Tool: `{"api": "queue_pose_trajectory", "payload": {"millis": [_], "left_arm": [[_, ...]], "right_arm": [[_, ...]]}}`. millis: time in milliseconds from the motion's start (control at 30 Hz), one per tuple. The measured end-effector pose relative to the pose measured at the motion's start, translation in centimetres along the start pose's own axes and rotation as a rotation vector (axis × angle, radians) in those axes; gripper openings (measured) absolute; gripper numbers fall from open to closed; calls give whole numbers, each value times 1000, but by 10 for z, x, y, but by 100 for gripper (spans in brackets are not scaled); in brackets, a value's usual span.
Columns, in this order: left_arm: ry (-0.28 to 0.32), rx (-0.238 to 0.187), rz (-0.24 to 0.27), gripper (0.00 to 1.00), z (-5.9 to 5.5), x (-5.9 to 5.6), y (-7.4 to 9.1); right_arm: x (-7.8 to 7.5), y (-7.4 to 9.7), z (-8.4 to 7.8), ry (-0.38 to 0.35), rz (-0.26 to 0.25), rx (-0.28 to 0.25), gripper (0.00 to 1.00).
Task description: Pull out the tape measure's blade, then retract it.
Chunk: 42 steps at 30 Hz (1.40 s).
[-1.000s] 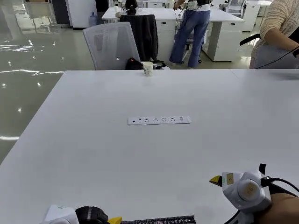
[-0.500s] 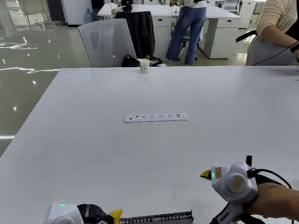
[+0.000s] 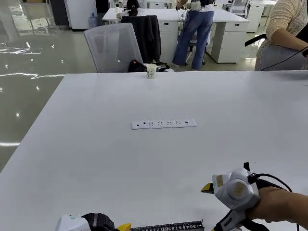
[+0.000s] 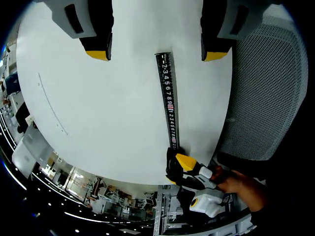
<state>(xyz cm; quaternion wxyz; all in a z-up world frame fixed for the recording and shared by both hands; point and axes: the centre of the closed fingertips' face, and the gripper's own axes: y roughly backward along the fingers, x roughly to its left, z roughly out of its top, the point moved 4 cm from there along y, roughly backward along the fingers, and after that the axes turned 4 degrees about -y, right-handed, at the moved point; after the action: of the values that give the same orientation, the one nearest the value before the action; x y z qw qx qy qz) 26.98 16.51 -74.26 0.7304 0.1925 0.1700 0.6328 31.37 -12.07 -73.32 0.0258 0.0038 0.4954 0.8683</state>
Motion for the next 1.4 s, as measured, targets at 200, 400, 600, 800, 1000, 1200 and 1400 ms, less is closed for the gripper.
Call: {"api": "queue_pose_trajectory", "payload": {"millis": [200,400,600,800,1000,1200,1400], "left_arm": [[10,-12,1,99,1,1,-1],[9,-29,1,99,3,2,-2],[26,-14,-9,99,-1,1,-3],[13,-20,-18,99,-1,-1,-3],[-15,-31,-27,99,1,-4,-4],[-14,-38,-27,97,2,-4,-3],[-18,-40,-24,97,3,-4,-3]], "right_arm": [[3,-8,-3,24,43,26,60],[3,-14,-6,46,71,48,47],[5,-22,-10,18,106,65,36],[7,-28,-14,40,120,81,28],[5,-30,-16,52,124,99,23],[4,-34,-17,50,132,106,16],[4,-35,-17,60,137,109,13]]}}
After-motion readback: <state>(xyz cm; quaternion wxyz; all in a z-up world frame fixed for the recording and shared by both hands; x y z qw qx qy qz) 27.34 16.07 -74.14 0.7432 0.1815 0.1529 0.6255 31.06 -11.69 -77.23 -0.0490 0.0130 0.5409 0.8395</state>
